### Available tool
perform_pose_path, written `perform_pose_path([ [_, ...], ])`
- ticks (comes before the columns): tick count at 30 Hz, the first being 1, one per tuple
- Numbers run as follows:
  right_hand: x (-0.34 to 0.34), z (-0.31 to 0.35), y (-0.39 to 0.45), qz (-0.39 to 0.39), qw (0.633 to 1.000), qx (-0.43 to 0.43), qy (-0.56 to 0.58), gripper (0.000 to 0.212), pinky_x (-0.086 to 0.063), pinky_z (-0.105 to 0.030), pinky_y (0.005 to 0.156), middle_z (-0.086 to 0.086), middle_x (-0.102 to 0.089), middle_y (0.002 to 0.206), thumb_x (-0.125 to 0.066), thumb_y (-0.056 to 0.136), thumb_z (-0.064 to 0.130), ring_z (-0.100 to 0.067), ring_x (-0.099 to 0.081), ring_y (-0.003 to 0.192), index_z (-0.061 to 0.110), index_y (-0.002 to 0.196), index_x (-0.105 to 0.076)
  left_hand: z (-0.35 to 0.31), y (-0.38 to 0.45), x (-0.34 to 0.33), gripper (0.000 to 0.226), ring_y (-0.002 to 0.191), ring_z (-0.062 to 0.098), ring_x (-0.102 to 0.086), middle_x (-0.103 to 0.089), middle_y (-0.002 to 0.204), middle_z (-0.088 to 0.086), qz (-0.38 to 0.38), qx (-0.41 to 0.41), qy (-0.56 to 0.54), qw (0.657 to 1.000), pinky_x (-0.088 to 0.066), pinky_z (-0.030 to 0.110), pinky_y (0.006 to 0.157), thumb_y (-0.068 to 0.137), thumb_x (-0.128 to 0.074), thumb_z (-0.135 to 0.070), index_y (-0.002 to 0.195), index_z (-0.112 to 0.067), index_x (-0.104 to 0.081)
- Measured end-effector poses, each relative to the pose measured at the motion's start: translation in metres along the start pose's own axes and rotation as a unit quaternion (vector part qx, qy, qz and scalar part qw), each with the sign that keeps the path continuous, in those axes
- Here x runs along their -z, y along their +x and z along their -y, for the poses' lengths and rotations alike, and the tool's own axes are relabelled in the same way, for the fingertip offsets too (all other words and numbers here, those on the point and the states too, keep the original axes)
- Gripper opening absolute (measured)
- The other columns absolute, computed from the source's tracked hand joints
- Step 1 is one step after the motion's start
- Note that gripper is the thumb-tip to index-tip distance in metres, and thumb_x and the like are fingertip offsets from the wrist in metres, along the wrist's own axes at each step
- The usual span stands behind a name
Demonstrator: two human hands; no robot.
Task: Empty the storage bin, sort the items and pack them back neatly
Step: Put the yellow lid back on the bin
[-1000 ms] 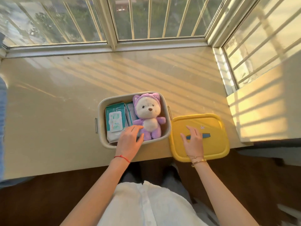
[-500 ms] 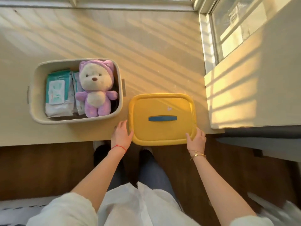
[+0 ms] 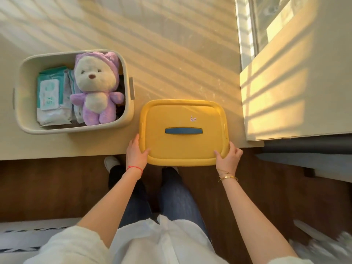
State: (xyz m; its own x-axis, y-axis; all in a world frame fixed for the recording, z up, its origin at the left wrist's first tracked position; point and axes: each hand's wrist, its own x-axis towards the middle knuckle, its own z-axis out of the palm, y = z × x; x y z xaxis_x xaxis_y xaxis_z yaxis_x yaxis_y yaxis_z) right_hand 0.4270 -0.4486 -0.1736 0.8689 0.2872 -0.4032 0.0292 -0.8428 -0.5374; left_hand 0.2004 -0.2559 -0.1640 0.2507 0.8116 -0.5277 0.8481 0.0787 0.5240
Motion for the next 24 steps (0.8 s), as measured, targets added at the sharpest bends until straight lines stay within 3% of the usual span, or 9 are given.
perform_pose_path([
  [6,0.045,0.002,-0.045,-0.007,0.999,0.014,0.036,0.064,-0.043,-0.043,0.098,-0.013,-0.045,0.128,-0.074,0.078,0.021,-0.028,-0.047,0.116,0.013,0.133,-0.042,0.0,-0.05,0.032,0.072,0.12,0.023,-0.049,-0.049,0.129,0.007,-0.008,-0.047,-0.036,0.998,-0.043,0.049,0.102,0.082,-0.07,-0.023,0.144,-0.015,-0.034],
  [14,0.08,0.046,-0.102,-0.036,0.995,0.068,0.061,0.061,-0.044,-0.049,0.098,-0.013,-0.047,0.126,-0.072,0.08,0.024,-0.029,-0.046,0.117,0.013,0.132,-0.041,-0.019,-0.081,0.115,0.073,0.112,0.021,-0.053,-0.052,0.125,0.007,-0.047,-0.151,-0.052,0.986,-0.048,0.044,0.098,0.079,-0.074,-0.022,0.142,-0.009,-0.038],
  [18,0.064,0.1,-0.118,-0.039,0.992,0.099,0.074,0.06,-0.043,-0.047,0.098,-0.012,-0.048,0.123,-0.072,0.08,0.025,-0.028,-0.047,0.115,0.011,0.129,-0.041,-0.016,-0.062,0.175,0.073,0.118,0.023,-0.05,-0.052,0.129,0.011,-0.077,-0.17,-0.057,0.981,-0.045,0.045,0.101,0.078,-0.075,-0.022,0.141,-0.009,-0.039],
  [24,0.004,0.193,-0.136,-0.008,0.988,0.132,0.08,0.065,-0.041,-0.047,0.102,-0.011,-0.047,0.127,-0.072,0.08,0.026,-0.026,-0.044,0.119,0.012,0.134,-0.038,0.019,-0.017,0.262,0.074,0.121,0.025,-0.048,-0.047,0.133,0.01,-0.105,-0.131,-0.054,0.984,-0.044,0.048,0.102,0.08,-0.073,-0.019,0.143,-0.011,-0.036],
])
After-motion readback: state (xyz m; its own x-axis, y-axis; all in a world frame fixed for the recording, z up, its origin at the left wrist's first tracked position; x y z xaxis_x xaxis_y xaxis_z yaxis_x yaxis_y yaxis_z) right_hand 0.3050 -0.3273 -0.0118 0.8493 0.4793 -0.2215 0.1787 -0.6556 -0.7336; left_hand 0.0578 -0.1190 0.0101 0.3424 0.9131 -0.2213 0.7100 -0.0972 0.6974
